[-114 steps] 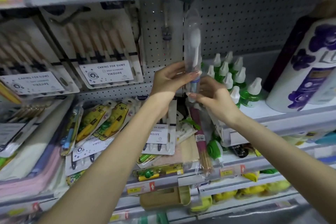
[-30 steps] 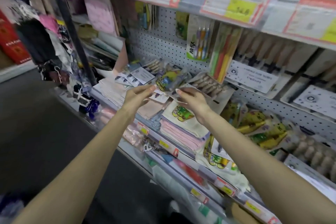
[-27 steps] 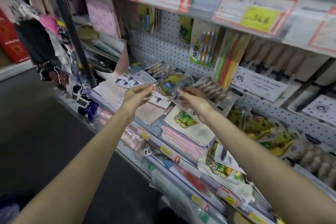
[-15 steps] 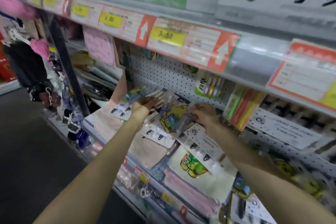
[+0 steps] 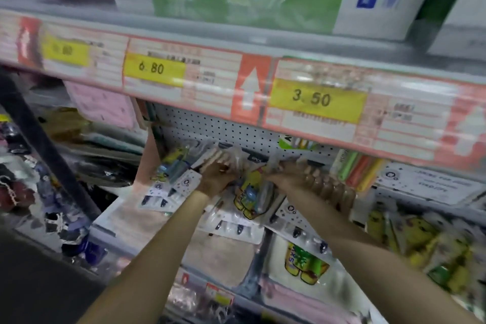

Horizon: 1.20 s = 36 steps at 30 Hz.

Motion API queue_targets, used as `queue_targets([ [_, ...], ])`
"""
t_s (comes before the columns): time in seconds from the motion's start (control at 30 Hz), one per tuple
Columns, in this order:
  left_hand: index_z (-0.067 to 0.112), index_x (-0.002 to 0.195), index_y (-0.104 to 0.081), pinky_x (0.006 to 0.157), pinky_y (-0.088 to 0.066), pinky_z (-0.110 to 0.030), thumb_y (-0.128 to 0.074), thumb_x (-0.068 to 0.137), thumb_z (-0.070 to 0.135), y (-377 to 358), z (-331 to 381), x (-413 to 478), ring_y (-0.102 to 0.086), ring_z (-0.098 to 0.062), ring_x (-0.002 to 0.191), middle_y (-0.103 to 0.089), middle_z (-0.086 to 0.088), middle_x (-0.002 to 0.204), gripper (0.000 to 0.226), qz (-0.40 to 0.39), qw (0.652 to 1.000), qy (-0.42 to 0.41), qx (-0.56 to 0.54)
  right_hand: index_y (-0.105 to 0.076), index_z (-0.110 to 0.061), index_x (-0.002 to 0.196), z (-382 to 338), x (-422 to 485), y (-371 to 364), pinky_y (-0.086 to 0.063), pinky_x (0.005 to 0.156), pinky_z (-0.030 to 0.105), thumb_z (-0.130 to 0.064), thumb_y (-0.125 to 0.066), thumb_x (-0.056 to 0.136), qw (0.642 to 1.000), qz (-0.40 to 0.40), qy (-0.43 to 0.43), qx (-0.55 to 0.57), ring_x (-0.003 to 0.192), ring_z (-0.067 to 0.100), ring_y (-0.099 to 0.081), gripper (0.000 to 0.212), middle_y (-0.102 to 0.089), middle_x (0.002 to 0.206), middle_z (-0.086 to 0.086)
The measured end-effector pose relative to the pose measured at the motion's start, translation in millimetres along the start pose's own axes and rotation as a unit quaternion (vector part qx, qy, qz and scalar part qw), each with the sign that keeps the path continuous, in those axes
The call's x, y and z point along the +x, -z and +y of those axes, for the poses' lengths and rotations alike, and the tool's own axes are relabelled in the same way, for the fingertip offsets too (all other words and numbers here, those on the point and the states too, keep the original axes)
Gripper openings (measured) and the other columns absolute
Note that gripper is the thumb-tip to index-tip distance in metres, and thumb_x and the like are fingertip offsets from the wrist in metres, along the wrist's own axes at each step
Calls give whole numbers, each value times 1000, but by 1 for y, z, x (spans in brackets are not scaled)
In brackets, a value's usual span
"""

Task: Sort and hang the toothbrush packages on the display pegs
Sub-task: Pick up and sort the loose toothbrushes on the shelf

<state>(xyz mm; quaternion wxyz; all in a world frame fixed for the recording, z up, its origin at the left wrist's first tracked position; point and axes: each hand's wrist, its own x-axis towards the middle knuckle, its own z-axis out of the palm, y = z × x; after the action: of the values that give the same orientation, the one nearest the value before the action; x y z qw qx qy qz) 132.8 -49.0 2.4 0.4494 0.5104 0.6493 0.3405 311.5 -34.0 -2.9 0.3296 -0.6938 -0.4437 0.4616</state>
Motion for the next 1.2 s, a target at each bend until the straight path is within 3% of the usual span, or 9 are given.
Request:
queue_targets([
  [0.07, 8, 55, -52, 38, -35, -12, -66, 84, -3, 2, 2, 3, -51, -4, 39, -49, 11, 33, 34, -20, 1000, 13, 8, -52, -6, 118, 2, 3, -5, -35, 48, 9, -15, -76, 82, 1000, 14, 3, 1, 94, 14, -45, 44, -49, 90, -1],
  [0.23, 8, 57, -57, 36, -40, -14, -76, 75, -1, 1, -1, 12, -53, -12, 47, -58, -3, 50, 28, -28, 999, 28, 3, -46, -9, 113, 2, 3, -12, -40, 76, 25, 2, -73, 79, 999, 18, -1, 45, 101, 20, -48, 45, -50, 89, 1],
  [0.33, 6, 72, -59, 46, -47, -21, -72, 77, -5, 2, -3, 15, -58, -20, 60, -63, -15, 78, 18, -52, 998, 42, -14, -43, -19, 114, 0, -10, -6, -41, 63, 18, 0, -67, 85, 999, 4, 3, 40, 84, 14, -52, 42, -48, 91, -1],
  [0.43, 10, 65, -54, 35, -38, -16, -71, 78, -4, 6, -1, 14, -53, -10, 41, -58, -8, 59, 25, -62, 996, 51, -44, -50, -15, 97, -3, -18, -7, -40, 52, 7, 1, -61, 90, 998, 15, 25, 53, 66, 6, -45, 21, -49, 77, -3],
  [0.5, 6, 71, -59, 33, -36, -15, -72, 79, 0, 12, 0, 12, -50, -11, 42, -57, -6, 57, 16, -66, 995, 56, -58, -58, -9, 90, -6, -20, -11, -48, 67, 20, 0, -65, 86, 998, 36, 26, 41, 79, 19, -58, 11, -61, 85, 8],
  [0.57, 0, 93, -65, 36, -39, -14, -72, 81, 2, 22, 2, 8, -54, -8, 45, -61, -6, 64, 14, -83, 991, 44, -93, -60, -7, 100, -5, -24, -12, -47, 80, 34, 1, -68, 84, 996, 18, 13, 88, 95, 24, -58, 20, -62, 93, 11],
  [0.67, -3, 111, -63, 44, -48, -14, -67, 83, -2, 37, 3, 1, -61, -6, 52, -65, -6, 74, 28, -119, 980, 26, -160, -60, -1, 99, -4, -39, -8, -53, 79, 32, 12, -64, 83, 980, 3, 12, 198, 89, 26, -60, 21, -63, 93, 13],
  [0.8, -2, 115, -64, 64, -57, -19, -68, 82, -2, 50, 6, -10, -69, -17, 79, -69, -14, 103, 33, -136, 966, -17, -218, -62, 4, 109, -4, -60, -1, -57, 72, 19, 14, -57, 86, 958, -64, 38, 278, 87, 14, -67, 25, -72, 94, 7],
  [1.2, 21, 99, -65, 73, -58, -26, -67, 83, 2, 12, 25, -49, -68, -17, 91, -71, 3, 98, 25, -239, 955, -64, -164, -52, -3, 126, 25, -115, 36, -58, 78, 27, 12, -67, 80, 972, -48, 81, 216, 98, 22, -67, 51, -66, 113, 16],
])
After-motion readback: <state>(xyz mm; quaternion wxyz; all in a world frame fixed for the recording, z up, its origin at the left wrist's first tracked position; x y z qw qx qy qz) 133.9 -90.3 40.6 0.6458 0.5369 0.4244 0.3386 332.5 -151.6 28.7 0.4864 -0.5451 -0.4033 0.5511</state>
